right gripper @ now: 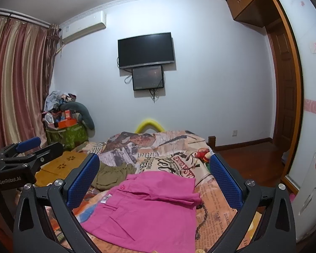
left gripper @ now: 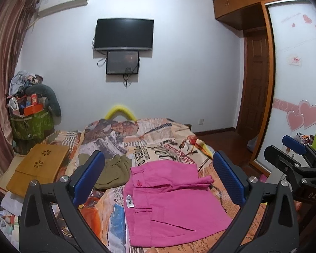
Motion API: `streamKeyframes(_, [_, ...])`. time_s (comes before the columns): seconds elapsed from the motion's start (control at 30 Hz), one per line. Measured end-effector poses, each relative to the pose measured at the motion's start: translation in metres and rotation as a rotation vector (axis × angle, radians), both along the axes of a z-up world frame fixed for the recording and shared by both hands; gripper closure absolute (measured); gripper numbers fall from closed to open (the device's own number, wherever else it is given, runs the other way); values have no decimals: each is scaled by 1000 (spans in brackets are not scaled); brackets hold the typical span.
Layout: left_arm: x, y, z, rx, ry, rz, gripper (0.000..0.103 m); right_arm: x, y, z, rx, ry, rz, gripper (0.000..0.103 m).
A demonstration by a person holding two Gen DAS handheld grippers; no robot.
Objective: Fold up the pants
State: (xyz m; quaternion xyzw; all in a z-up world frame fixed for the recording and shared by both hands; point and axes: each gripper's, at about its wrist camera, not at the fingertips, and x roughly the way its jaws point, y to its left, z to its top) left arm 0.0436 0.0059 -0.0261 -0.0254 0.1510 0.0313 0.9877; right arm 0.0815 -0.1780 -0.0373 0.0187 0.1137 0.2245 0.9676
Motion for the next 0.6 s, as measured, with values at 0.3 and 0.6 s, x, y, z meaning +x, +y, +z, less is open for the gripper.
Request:
streamKeyframes(0.3, [78, 29, -43, -37, 182, 33, 0, 58, -3, -36, -50, 138, -34, 0])
streamKeyframes(0.6, [165, 59, -110, -18, 393, 91, 0, 116, -8, -90, -156, 313, -39, 0])
